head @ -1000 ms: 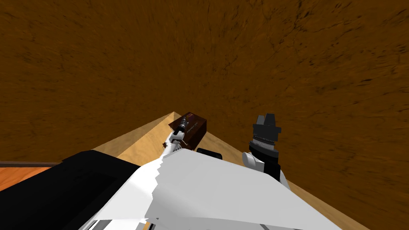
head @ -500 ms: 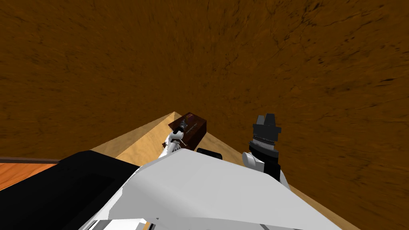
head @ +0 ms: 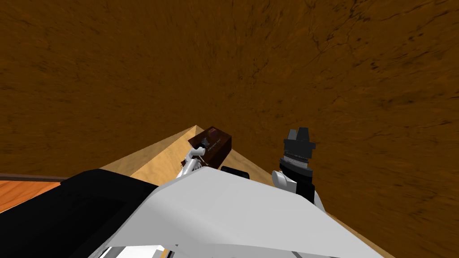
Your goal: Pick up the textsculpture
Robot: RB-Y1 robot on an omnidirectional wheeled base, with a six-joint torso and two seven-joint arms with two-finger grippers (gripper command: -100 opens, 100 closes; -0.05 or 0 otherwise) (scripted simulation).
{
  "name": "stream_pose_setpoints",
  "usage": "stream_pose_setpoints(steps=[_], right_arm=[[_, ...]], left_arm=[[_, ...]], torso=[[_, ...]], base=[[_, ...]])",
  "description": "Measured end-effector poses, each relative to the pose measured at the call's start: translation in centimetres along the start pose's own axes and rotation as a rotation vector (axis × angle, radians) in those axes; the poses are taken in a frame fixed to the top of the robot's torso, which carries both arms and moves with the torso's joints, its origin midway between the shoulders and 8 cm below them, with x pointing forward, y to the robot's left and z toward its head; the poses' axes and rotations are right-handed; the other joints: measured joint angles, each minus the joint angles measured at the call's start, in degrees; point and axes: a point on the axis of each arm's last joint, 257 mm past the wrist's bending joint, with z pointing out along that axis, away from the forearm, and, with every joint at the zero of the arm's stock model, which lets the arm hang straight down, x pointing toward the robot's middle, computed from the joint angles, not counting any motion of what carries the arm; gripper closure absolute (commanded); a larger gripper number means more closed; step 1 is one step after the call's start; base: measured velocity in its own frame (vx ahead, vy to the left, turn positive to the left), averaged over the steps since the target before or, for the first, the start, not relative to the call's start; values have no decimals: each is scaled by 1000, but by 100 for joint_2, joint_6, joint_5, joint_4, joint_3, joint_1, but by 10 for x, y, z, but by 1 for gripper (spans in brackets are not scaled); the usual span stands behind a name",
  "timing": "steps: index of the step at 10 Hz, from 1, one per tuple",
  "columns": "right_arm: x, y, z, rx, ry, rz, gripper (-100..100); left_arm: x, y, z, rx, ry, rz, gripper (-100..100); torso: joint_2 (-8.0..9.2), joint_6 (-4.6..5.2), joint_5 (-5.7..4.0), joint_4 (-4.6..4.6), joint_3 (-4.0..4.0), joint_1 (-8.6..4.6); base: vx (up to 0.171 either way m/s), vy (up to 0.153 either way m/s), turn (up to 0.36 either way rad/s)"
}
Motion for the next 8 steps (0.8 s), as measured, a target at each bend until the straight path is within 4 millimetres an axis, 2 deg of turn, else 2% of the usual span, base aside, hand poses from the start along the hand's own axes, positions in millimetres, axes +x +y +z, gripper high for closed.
stream_pose_setpoints(steps=[2, 8], right_arm=[[0, 0, 0, 0, 0, 0, 0], [0, 0, 0, 0, 0, 0, 0]], left_arm=[[-11, 20, 6, -72, -42, -38, -100], [-49, 79, 3, -269, -152, -148, -100]], torso=[[-6, 1, 0, -1, -3, -2], [-5, 1, 1, -1, -3, 5]], base=[[89, -25, 16], [83, -9, 10]])
